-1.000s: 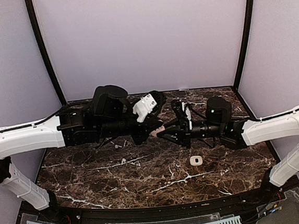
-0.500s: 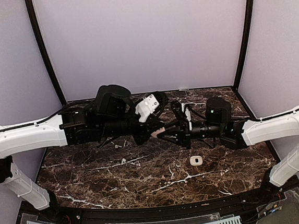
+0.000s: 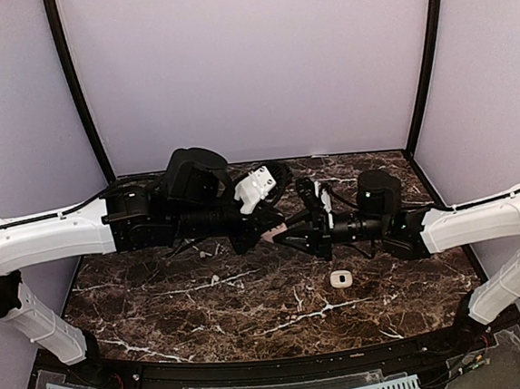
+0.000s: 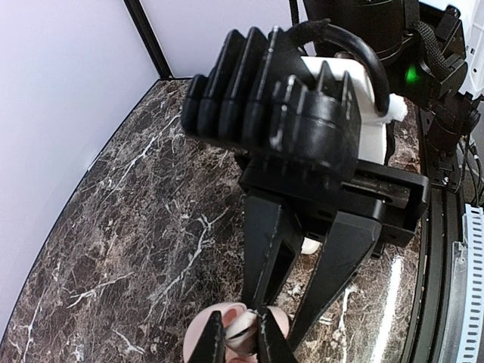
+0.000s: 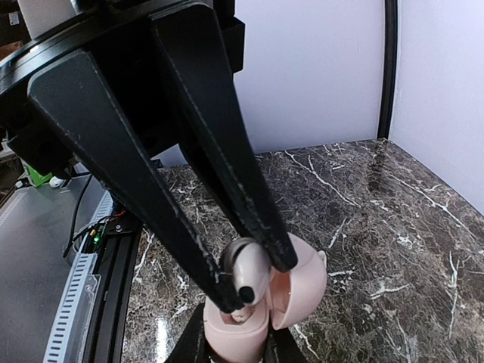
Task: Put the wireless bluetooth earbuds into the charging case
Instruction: Insert the right earbud into the right side groove of the charging case.
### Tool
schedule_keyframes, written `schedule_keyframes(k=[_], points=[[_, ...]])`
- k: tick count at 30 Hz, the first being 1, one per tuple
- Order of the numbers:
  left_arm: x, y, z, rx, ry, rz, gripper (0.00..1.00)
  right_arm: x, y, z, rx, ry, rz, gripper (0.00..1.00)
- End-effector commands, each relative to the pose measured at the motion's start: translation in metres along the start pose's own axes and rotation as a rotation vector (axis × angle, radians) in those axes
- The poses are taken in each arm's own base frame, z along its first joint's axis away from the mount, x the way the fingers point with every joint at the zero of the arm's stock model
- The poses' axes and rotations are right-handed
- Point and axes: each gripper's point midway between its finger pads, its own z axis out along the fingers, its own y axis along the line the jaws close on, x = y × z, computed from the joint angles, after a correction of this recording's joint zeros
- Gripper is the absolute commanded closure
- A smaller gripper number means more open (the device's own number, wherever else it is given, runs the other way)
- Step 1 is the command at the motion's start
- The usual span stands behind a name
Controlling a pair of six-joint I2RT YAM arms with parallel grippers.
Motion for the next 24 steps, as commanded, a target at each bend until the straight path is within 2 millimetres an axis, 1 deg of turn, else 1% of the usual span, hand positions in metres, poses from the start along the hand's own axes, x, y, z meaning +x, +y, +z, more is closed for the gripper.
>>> schedule_keyframes(k=[1, 6, 14, 24], points=[[0.0084, -0.0108, -0.0113, 0.052, 0.05, 0.0, 0.89, -0.0429, 0.0022, -0.0058, 0.024, -0.117, -0.086, 1.0], [0.0107, -0.0152, -0.0101, 0.074, 0.061, -0.002, 0.89, -0.0422, 0.0006, -0.0057, 0.032, -0.114, -0.084, 1.0], [0.0102, -0.0066, -0.0171, 0.029, 0.067, 0.02, 0.89, -0.0403, 0.001, -0.0063, 0.028, -0.112, -0.081, 1.0], [0.0134, -0.0102, -0.0162, 0.049, 0.081, 0.02, 0.89, -0.04, 0.0004, -0.0051, 0.022, -0.109, -0.076, 1.0]])
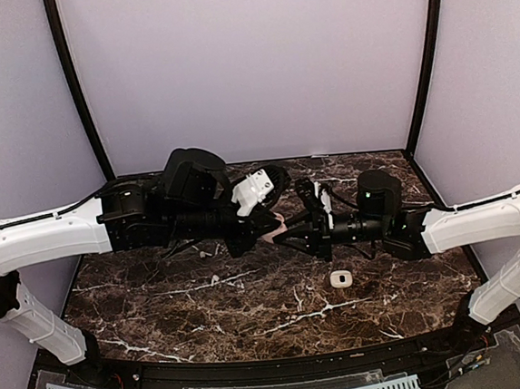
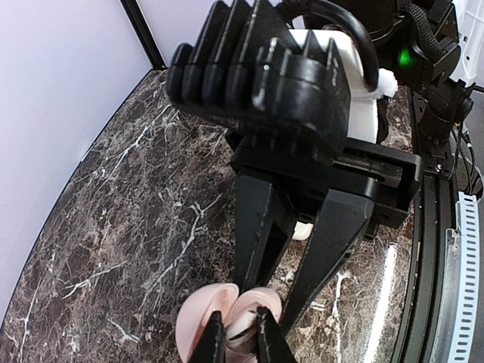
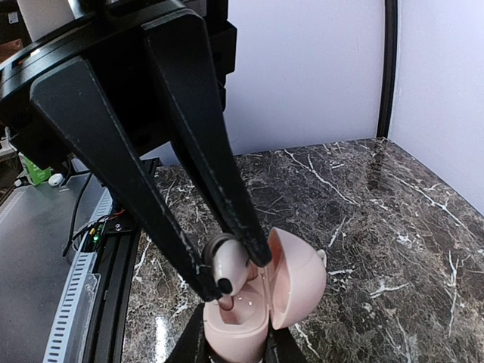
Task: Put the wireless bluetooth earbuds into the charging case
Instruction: Insert the right earbud into the right side groove of the charging case.
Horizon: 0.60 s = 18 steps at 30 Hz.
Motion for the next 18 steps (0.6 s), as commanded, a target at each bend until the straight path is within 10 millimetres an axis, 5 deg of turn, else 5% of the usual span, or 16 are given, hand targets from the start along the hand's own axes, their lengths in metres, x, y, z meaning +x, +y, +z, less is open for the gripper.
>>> schedule_keyframes(k=[1, 18], points=[[0.006, -0.006, -0.009, 0.027, 0.041, 0.01, 0.89, -0.04, 0.0, -0.005, 0.012, -0.115, -0.076, 1.0], [0.012, -0.013, 0.005, 0.062, 0.079, -0.003, 0.8, -0.047, 0.005, -0.008, -0.003, -0.142, -0.096, 1.0]])
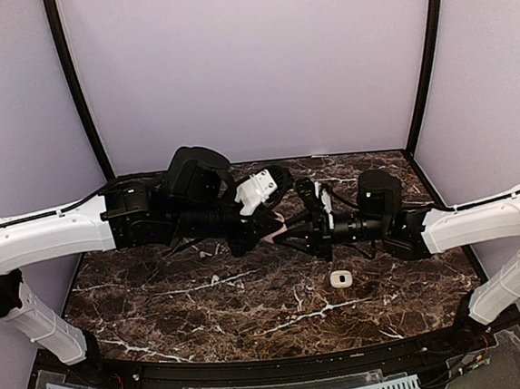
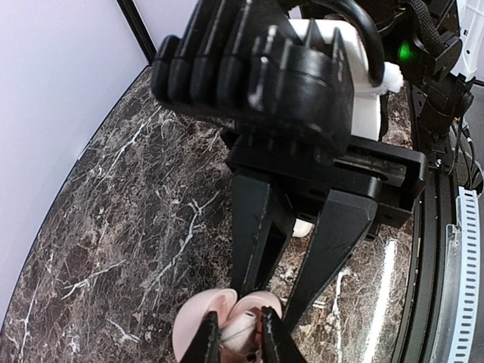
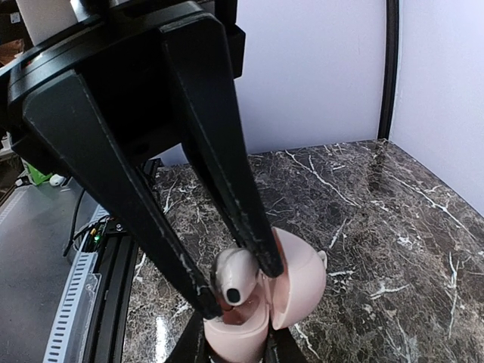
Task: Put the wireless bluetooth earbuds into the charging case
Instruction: Insert the right earbud into the right side groove of the charging case, then close the charging case with the earbuds inside.
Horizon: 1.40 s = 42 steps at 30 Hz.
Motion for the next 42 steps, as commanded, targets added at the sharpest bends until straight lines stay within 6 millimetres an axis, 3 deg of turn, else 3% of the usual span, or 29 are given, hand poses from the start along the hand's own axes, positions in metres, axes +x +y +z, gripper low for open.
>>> schedule_keyframes(k=[1, 8, 14, 18, 24, 28, 35, 39, 40, 42], points=[[0.012, -0.011, 0.002, 0.051, 0.062, -0.002, 0.79, -0.046, 0.002, -0.008, 0.012, -0.135, -0.093, 1.0], [0.003, -0.009, -0.006, 0.044, 0.033, -0.011, 0.63, -0.044, 0.002, -0.008, 0.013, -0.13, -0.089, 1.0], [-0.008, -0.007, -0.018, 0.037, -0.018, -0.007, 0.6, -0.041, 0.0, -0.008, 0.018, -0.129, -0.084, 1.0], [-0.029, -0.013, -0.04, 0.079, -0.133, -0.008, 0.57, -0.037, -0.001, -0.008, 0.018, -0.128, -0.074, 1.0], [-0.043, -0.009, -0.059, 0.066, -0.203, -0.032, 0.58, -0.037, 0.001, -0.009, 0.004, -0.132, -0.07, 1.0], [-0.04, 0.005, -0.058, -0.008, -0.188, -0.055, 0.67, -0.039, 0.005, -0.011, -0.014, -0.139, -0.078, 1.0], [-0.035, 0.01, -0.051, -0.035, -0.141, -0.066, 0.66, -0.04, 0.01, -0.012, -0.039, -0.14, -0.094, 1.0], [-0.035, 0.013, -0.054, 0.033, -0.161, -0.127, 0.58, -0.043, 0.019, -0.014, -0.082, -0.153, -0.098, 1.0], [-0.038, 0.0, -0.058, 0.145, -0.18, -0.145, 0.53, -0.042, 0.021, -0.014, -0.096, -0.154, -0.095, 1.0], [-0.04, -0.006, -0.069, 0.248, -0.22, -0.142, 0.46, -0.043, 0.024, -0.015, -0.112, -0.155, -0.095, 1.0]])
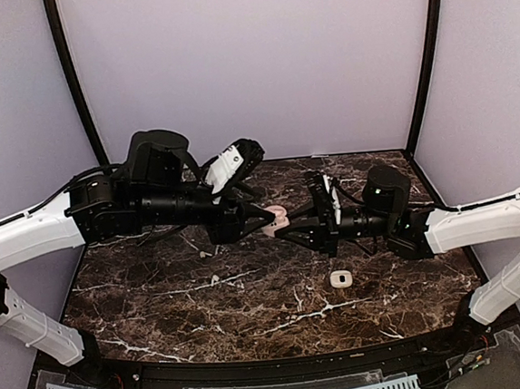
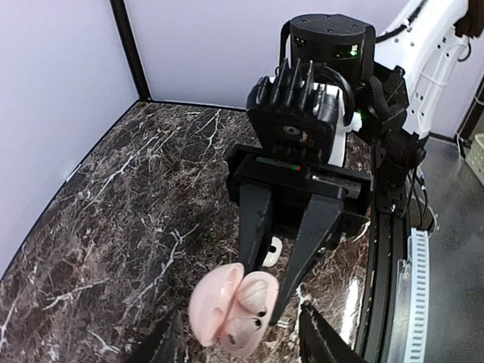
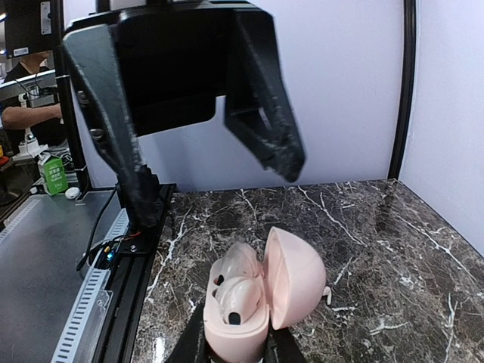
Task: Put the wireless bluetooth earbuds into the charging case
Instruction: Close the charging case with the earbuds inside.
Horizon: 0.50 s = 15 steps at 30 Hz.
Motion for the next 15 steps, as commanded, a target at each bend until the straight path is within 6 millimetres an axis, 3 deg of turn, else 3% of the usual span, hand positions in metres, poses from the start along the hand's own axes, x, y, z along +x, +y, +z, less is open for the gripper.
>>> schedule_keyframes(k=[1, 5, 8, 15], points=[[-0.009, -0.021, -0.02, 0.226, -0.073, -0.037, 0.41, -0.019, 0.013, -0.006, -0.057, -0.062, -0.037, 1.0], [0.004, -0.029, -0.021, 0.266, -0.072, -0.013, 0.15, -0.023, 0.02, -0.007, -0.099, -0.075, -0.037, 1.0], [0.014, -0.032, -0.015, 0.291, -0.03, -0.015, 0.11, -0.026, 0.024, -0.008, -0.118, -0.085, -0.041, 1.0], [0.023, -0.033, -0.002, 0.302, 0.003, -0.015, 0.13, -0.029, 0.029, -0.009, -0.145, -0.098, -0.044, 1.0]])
